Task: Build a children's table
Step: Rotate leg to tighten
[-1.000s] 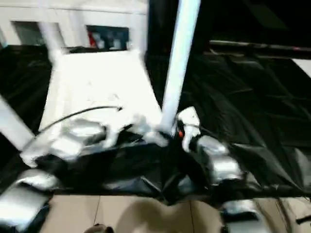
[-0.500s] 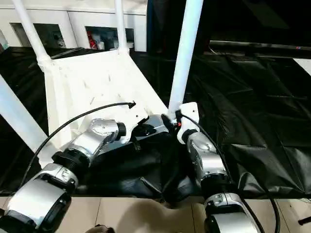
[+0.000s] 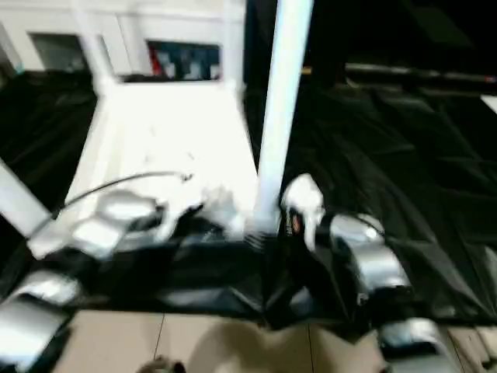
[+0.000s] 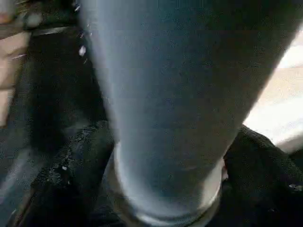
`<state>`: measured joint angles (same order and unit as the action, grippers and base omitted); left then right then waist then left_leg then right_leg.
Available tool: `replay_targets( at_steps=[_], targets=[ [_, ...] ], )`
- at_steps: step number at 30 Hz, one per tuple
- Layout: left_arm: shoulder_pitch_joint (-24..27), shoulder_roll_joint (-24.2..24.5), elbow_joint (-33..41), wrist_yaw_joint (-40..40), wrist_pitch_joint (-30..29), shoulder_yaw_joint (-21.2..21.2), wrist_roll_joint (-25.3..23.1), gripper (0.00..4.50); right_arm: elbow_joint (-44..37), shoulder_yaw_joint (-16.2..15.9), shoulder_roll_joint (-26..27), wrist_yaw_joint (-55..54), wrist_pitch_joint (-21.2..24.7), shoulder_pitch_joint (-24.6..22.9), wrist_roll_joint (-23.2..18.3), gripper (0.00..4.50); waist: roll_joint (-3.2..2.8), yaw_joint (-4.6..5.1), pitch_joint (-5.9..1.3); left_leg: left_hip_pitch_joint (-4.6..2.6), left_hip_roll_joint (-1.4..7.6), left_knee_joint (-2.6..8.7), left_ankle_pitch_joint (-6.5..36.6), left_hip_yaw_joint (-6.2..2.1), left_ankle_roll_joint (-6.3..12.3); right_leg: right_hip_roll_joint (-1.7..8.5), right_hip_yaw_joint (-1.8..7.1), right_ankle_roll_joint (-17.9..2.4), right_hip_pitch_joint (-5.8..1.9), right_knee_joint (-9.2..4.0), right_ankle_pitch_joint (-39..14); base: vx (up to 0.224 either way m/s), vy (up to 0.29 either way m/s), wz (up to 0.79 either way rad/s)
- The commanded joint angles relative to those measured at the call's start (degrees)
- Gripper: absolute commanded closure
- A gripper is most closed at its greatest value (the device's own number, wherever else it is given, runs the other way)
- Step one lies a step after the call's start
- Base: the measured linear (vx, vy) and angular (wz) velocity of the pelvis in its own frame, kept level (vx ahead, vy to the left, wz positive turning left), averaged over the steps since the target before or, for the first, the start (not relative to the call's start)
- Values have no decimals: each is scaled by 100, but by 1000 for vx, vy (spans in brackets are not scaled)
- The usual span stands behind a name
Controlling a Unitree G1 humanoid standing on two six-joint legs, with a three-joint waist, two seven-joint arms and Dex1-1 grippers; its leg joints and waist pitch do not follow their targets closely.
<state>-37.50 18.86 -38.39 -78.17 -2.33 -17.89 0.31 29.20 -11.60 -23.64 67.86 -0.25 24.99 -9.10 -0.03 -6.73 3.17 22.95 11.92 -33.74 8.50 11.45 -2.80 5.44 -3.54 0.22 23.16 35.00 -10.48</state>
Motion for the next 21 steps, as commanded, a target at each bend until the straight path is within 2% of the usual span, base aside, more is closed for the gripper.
replay_targets(
  at_steps=[1, 3, 5, 7, 8, 11, 12, 16, 19, 21],
  targets=[
    [-49, -15, 395, -314, -6, 30, 267, 450, -55, 41, -110, 138, -67, 26, 51, 73, 64, 40, -400, -200, 187, 399, 1580, -57, 225, 282, 206, -1391, -217, -388, -1171, 0, 0, 0],
    [-3, 40, 482, -405, -40, 51, 266, 450, -73, 5, -134, 185, -40, 38, 65, 73, 56, 60, -392, -206, 184, 413, 1691, -65, 162, 279, 207, -1330, -209, -405, -1324, 0, 0, 0],
    [24, 83, 571, -396, -80, 50, 283, 450, -80, -54, -136, 192, -17, 66, 46, 73, 93, 74, -394, -195, 177, 412, 1665, -66, 142, 287, 214, -1295, -219, -408, -1337, 0, 0, 0],
    [36, 102, 640, -371, -123, 55, 300, 450, -65, -67, -109, 222, 41, 98, -11, 73, 82, 69, -403, -199, 177, 399, 1570, -64, 163, 290, 218, -1301, -216, -397, -1257, 0, 0, 0],
    [39, 104, 656, -365, -133, 60, 303, 450, -61, -62, -98, 240, 71, 104, -34, 98, 80, 67, -407, -195, 175, 391, 1486, -60, 190, 284, 216, -1325, -219, -386, -1141, 0, 0, 0],
    [42, 83, 702, -339, -171, 61, 332, 450, -44, -17, -52, 310, 128, 110, -85, 109, 88, 68, -410, -183, 167, 378, 1389, -53, 249, 273, 209, -1359, -228, -369, -1008, 0, 0, 0],
    [44, 75, 712, -332, -178, 67, 331, 450, -51, -8, -48, 321, 140, 103, -87, 128, 90, 66, -408, -182, 166, 378, 1380, -52, 253, 274, 209, -1359, -229, -372, -1012, 0, 0, 0],
    [48, 41, 717, -244, -170, 95, 321, 450, -67, 22, -29, 285, 163, 65, -92, 149, 87, 66, -402, -190, 170, 384, 1460, -56, 217, 282, 210, -1336, -225, -392, -1173, 0, 0, 0],
    [-18, -156, 487, 320, -71, 189, 185, 450, 109, 215, 197, -407, 201, 31, -30, 168, 88, 90, -407, -190, 162, 388, 1472, -67, 159, 280, 210, -1323, -222, -384, -1165, 0, 0, 0],
    [-147, -380, 150, 1022, -40, 268, -5, 450, 393, 405, 466, -1325, 275, 68, 126, 176, 91, 147, -395, -180, 143, 394, 1518, -68, 82, 278, 215, -1284, -205, -405, -1278, 0, 0, 0]
  ],
)
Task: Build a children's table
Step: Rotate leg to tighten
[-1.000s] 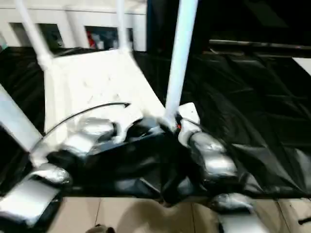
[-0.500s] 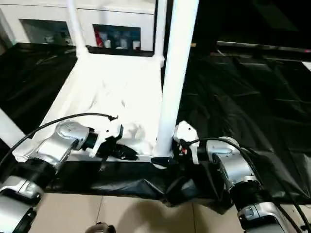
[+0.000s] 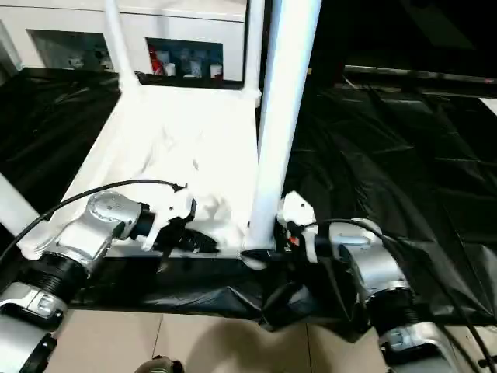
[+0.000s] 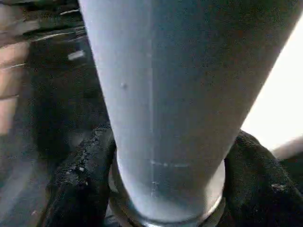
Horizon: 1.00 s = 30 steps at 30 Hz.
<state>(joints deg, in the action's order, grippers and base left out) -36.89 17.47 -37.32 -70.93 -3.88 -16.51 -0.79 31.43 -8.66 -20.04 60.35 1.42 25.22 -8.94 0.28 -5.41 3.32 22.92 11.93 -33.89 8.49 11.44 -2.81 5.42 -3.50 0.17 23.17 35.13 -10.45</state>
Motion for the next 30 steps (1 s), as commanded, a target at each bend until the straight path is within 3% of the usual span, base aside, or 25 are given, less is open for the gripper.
replay_targets(
  at_steps=[1, 2, 4, 8, 13, 14, 15, 16, 18, 24, 28, 30],
  targets=[
    [-273, -360, -113, 572, 105, 177, 67, 450, 309, 197, 246, -1025, 153, 63, 174, 177, 66, 21, -421, -185, 140, 408, 1518, -77, 53, 289, 205, -1269, -219, -423, -1301, 0, 0, 0],
    [-273, -360, -113, 572, 105, 177, 67, 450, 309, 197, 246, -1025, 153, 63, 174, 178, 68, 47, -419, -184, 134, 413, 1536, -80, 25, 287, 204, -1236, -218, -430, -1345, 0, 0, 0],
    [-460, -743, -516, 1277, 107, 270, -7, 450, 677, 424, 640, -2200, 357, 139, 258, 178, 65, 86, -409, -164, 121, 418, 1533, -80, 7, 276, 205, -1190, -226, -442, -1390, 0, 0, 0],
    [-675, -1200, -966, 2015, 127, 257, -137, 450, 1053, 598, 1096, -3322, 539, 281, 292, 180, 82, 126, -391, -202, 100, 413, 1727, -80, -35, 294, 206, -1055, -204, -515, -1853, 0, 0, 0],
    [-867, -1598, -1326, 2490, 245, 287, -192, 450, 1364, 475, 1429, -3984, 421, 477, 657, 180, 74, 148, -401, -199, 99, 431, 1732, -90, -24, 283, 206, -994, -211, -526, -1843, 0, 0, 0],
    [-927, -1653, -1379, 2448, 302, 282, -194, 450, 1306, 367, 1491, -3829, 195, 488, 721, 180, 77, 152, -404, -200, 103, 432, 1779, -92, -8, 284, 204, -984, -217, -531, -1841, 0, 0, 0],
    [-977, -1672, -1446, 2437, 347, 300, -199, 450, 1277, 411, 1533, -3716, 128, 507, 636, 145, -51, 147, -406, -208, 99, 433, 1803, -106, -12, 285, 212, -998, -216, -518, -1753, 0, 0, 0],
    [-977, -1672, -1446, 2437, 347, 300, -199, 450, 1277, 411, 1533, -3716, 128, 507, 636, 125, 1, 178, -408, -201, 91, 431, 1824, -85, 11, 259, 214, -995, -213, -545, -1680, 0, 0, 0],
    [-1011, -1656, -1489, 2386, 385, 318, -193, 450, 1228, 477, 1545, -3554, 38, 533, 516, 111, 32, 173, -414, -191, 91, 428, 1782, -87, 61, 261, 212, -1060, -230, -518, -1529, 0, 0, 0],
    [-898, -1365, -1379, 1739, 659, 356, -49, 450, 867, 406, 1130, -2279, -360, 523, 225, 89, 57, 151, -441, -173, 96, 396, 1541, -74, 259, 268, 209, -1218, -275, -471, -1137, 0, 0, 0],
    [-724, -1125, -1117, 1189, 680, 284, 18, 450, 530, 306, 738, -1359, -260, 401, 26, 89, 79, 83, -441, -149, 114, 369, 1273, -61, 491, 277, 199, -1353, -307, -429, -784, 0, 0, 0],
    [-462, -780, -647, 310, 569, 170, 212, 450, 59, 140, 224, -259, -103, 192, -179, 89, 75, 31, -429, -171, 145, 374, 1300, -52, 514, 274, 194, -1356, -294, -432, -930, 0, 0, 0]
  ],
)
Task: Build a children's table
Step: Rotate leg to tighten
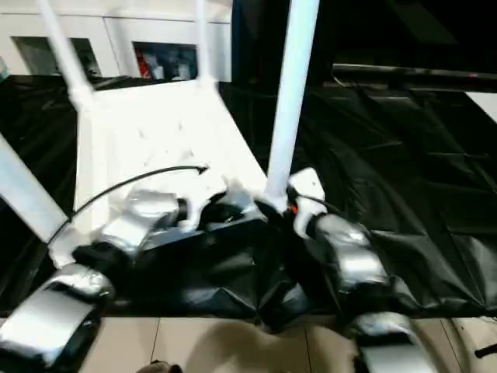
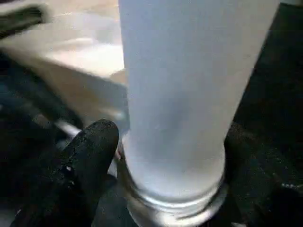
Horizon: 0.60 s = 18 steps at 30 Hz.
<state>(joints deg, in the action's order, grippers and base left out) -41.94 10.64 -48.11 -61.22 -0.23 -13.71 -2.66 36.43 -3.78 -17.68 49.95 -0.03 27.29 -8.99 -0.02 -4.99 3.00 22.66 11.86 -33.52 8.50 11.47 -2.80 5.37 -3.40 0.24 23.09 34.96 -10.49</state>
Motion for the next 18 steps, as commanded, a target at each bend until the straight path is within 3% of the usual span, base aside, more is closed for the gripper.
replay_targets(
  at_steps=[1, 5, 7, 8, 14, 15, 18],
  targets=[
    [95, -30, 533, -828, 159, -124, 450, 450, -521, -377, -103, 945, 61, -51, -196, 89, 104, -40, -398, -137, 158, 330, 1279, -54, 521, 281, 185, -1367, -290, -405, -926, 0, 0, 0],
    [227, 163, 783, -1153, 100, -160, 536, 450, -698, -428, -316, 1272, 143, -135, -235, 89, 81, -73, -376, -177, 196, 369, 1556, -47, 370, 273, 197, -1357, -207, -420, -1256, 0, 0, 0],
    [431, 506, 1173, -1599, -135, -206, 626, 450, -915, -500, -596, 1675, 184, -247, -227, 89, 94, -94, -371, -164, 200, 395, 1635, -71, 254, 284, 196, -1293, -230, -409, -1410, 0, 0, 0],
    [513, 631, 1324, -1763, -217, -220, 654, 450, -988, -528, -685, 1821, 226, -283, -230, 89, 101, -92, -369, -184, 201, 399, 1669, -62, 217, 283, 207, -1265, -207, -422, -1464, 0, 0, 0],
    [716, 892, 1635, -1959, -264, -234, 625, 450, -1108, -674, -835, 2082, 299, -346, -211, 89, 100, -77, -369, -177, 184, 399, 1671, -62, 145, 282, 218, -1212, -196, -427, -1470, 0, 0, 0],
    [716, 885, 1639, -1909, -241, -213, 607, 450, -1072, -698, -798, 2049, 260, -325, -167, 89, 173, -67, -367, -169, 183, 398, 1625, -53, 163, 279, 216, -1210, -196, -428, -1428, 0, 0, 0],
    [719, 871, 1736, -1833, -315, -223, 636, 450, -1049, -726, -758, 2022, 277, -289, -152, 104, 138, -73, -371, -170, 182, 390, 1542, -58, 168, 289, 217, -1219, -198, -413, -1389, 0, 0, 0]
  ],
)
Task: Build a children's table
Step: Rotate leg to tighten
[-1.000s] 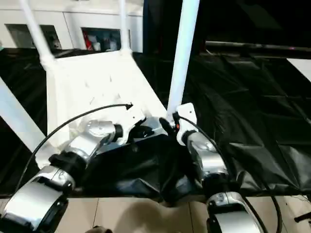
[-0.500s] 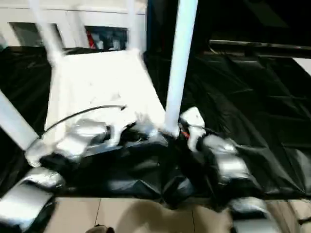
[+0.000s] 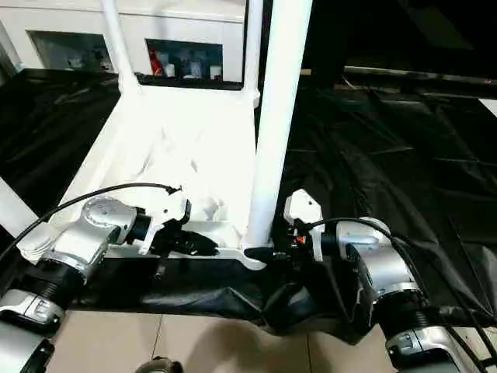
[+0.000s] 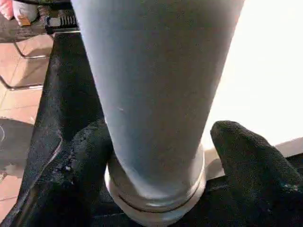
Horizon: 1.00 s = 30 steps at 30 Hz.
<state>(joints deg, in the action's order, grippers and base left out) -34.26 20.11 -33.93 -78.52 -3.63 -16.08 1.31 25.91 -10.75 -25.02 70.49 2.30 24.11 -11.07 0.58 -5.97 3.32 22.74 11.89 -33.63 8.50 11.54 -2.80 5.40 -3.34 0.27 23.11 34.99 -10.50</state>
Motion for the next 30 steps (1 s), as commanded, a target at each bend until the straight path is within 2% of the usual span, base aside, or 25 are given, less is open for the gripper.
replay_targets(
  at_steps=[1, 9, 13, 15, 17, 18, 20, 21, 24, 25, 26, 27, 28, 30],
  targets=[
    [-50, -79, 322, -98, 20, 13, 241, 450, 4, -29, -22, -32, 50, 30, 52, 113, 80, 27, -402, -178, 177, 399, 1528, -65, 175, 283, 212, -1227, -198, -415, -1361, 0, 0, 0],
    [-24, -106, 408, -58, -35, -5, 232, 450, -88, -44, -13, 34, 193, -51, -20, 174, 86, 38, -411, -161, 165, 376, 1364, -57, 243, 266, 205, -1291, -216, -386, -1098, 0, 0, 0],
    [-33, -115, 385, -4, -26, 10, 223, 450, -146, -37, 6, 33, 257, -135, -57, 184, 82, 30, -413, -168, 171, 374, 1358, -61, 242, 271, 204, -1292, -218, -384, -1127, 0, 0, 0],
    [-52, -172, 322, 143, 0, 52, 207, 450, -164, 1, 60, -71, 280, -213, -90, 185, 60, 29, -412, -169, 170, 374, 1378, -60, 230, 270, 205, -1304, -216, -386, -1093, 0, 0, 0],
    [-85, -250, 240, 321, 26, 87, 174, 450, -125, 49, 131, -245, 273, -242, -77, 186, 68, 24, -410, -172, 168, 378, 1420, -63, 212, 275, 207, -1295, -213, -398, -1126, 0, 0, 0],
    [-161, -398, 72, 673, 65, 123, 78, 450, 31, 141, 274, -649, 284, -237, -8, 186, 67, 28, -410, -168, 166, 380, 1440, -68, 196, 277, 204, -1283, -217, -396, -1167, 0, 0, 0],
    [-300, -606, -218, 1213, 99, 154, -84, 450, 356, 250, 465, -1355, 337, -160, 182, 187, 76, 63, -385, -177, 147, 397, 1669, -81, 72, 286, 199, -1185, -208, -452, -1594, 0, 0, 0],
    [-300, -606, -218, 1213, 99, 154, -84, 450, 356, 250, 465, -1355, 337, -160, 182, 187, 77, 83, -377, -174, 142, 403, 1728, -80, 34, 286, 204, -1150, -195, -462, -1719, 0, 0, 0],
    [-579, -1020, -753, 2065, 137, 216, -253, 450, 848, 476, 820, -2528, 420, -24, 368, 187, 87, 142, -352, -225, 122, 411, 2124, -116, -118, 309, 186, -894, -166, -568, -2564, 0, 0, 0],
    [-758, -1292, -1050, 2531, 166, 253, -307, 450, 1087, 651, 1067, -3238, 539, 78, 388, 187, 23, 161, -344, -224, 113, 413, 2155, -115, -144, 305, 195, -878, -142, -575, -2629, 0, 0, 0],
    [-842, -1419, -1185, 2750, 185, 269, -336, 450, 1182, 742, 1190, -3567, 606, 125, 397, 187, 73, 180, -346, -231, 106, 421, 2243, -138, -220, 300, 167, -800, -163, -604, -2788, -60, 6, -9],
    [-992, -1641, -1420, 3106, 193, 297, -368, 450, 1303, 830, 1408, -4051, 684, 220, 436, 188, 31, 212, -353, -211, 96, 429, 2252, -146, -248, 302, 171, -743, -161, -607, -2825, 0, 0, 0],
    [-1053, -1724, -1519, 3249, 213, 316, -381, 450, 1353, 858, 1500, -4212, 717, 265, 442, 188, 55, 220, -359, -216, 96, 433, 2261, -156, -252, 302, 159, -715, -172, -622, -2839, 0, 0, 0],
    [-1173, -1870, -1696, 3482, 278, 315, -428, 450, 1497, 899, 1727, -4514, 796, 414, 420, 188, 51, 235, -363, -247, 88, 414, 2315, -145, -154, 294, 170, -745, -141, -645, -2730, 0, 0, 0]
  ],
)
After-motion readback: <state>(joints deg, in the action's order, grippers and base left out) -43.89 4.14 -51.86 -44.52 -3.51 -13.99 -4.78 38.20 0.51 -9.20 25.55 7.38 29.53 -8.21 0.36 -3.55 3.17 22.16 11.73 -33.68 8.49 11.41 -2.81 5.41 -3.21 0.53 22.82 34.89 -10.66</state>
